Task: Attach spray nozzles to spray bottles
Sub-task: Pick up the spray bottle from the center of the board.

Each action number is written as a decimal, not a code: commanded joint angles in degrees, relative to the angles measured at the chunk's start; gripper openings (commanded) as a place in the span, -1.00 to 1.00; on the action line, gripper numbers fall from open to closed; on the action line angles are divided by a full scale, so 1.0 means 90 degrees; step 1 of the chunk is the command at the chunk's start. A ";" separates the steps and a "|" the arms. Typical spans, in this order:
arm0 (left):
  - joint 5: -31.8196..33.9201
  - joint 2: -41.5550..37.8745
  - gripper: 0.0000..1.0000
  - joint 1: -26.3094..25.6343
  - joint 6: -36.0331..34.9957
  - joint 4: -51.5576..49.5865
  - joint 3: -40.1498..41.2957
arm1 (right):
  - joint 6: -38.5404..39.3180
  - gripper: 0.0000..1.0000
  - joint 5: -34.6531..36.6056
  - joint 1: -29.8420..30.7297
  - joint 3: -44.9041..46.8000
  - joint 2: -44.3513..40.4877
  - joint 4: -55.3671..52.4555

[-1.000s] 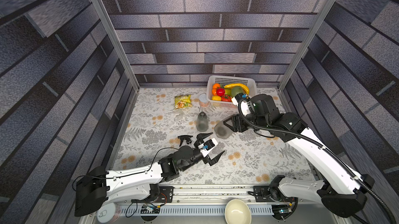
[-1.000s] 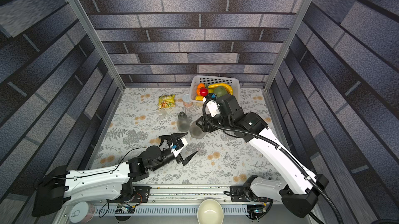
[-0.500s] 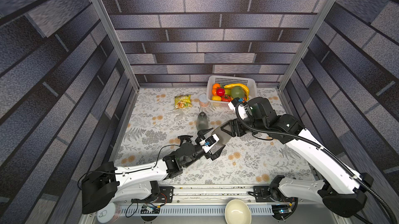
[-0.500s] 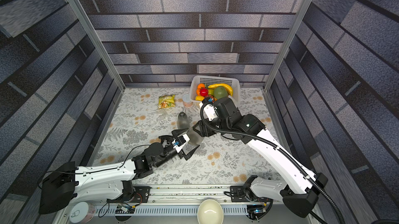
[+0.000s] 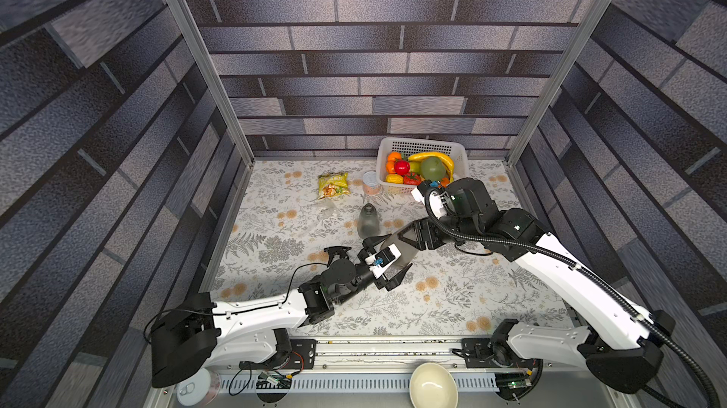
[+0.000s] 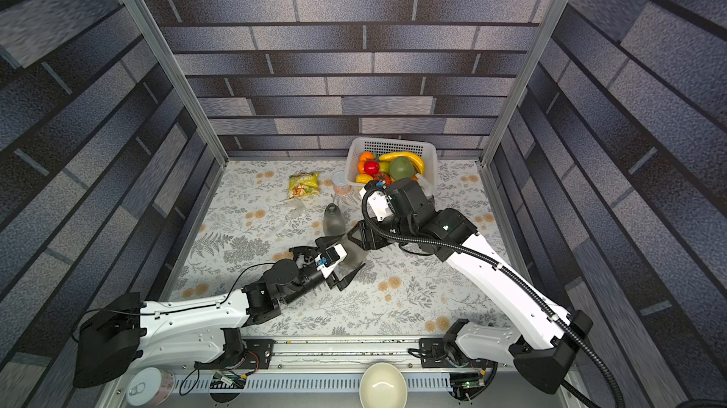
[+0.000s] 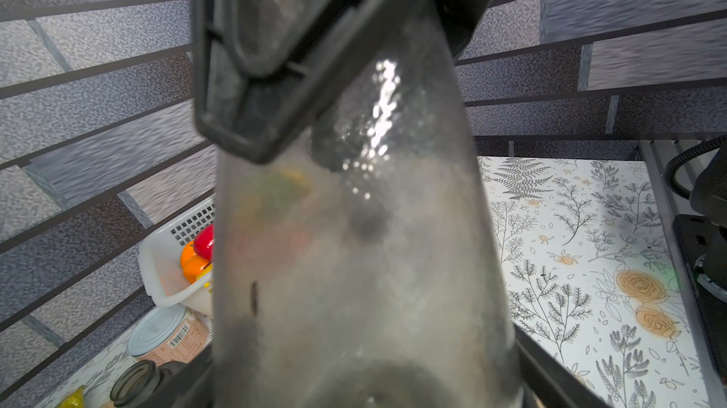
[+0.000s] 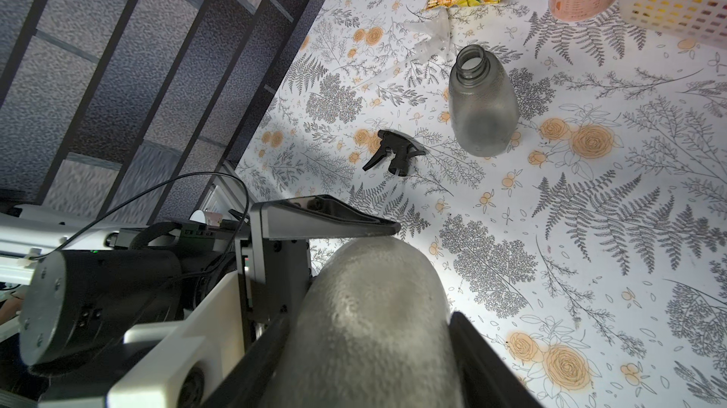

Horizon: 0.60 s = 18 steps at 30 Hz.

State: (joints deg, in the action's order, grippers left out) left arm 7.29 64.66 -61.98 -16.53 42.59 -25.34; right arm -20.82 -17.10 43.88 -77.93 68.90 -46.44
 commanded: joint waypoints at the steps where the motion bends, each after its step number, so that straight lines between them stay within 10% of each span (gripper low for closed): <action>1: -0.0109 -0.0087 0.85 0.0076 0.0004 -0.0033 -0.0127 | -0.0106 0.26 -0.0141 0.0056 0.0026 0.0025 0.0128; 18: -0.0096 -0.0318 0.59 0.0301 0.0373 0.0095 -0.0012 | -0.0187 0.53 -0.0054 0.0061 0.0023 -0.0202 0.0292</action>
State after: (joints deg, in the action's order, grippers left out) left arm 5.15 63.57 -60.25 -15.68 41.21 -25.34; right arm -22.09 -17.63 43.90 -77.76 68.79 -45.43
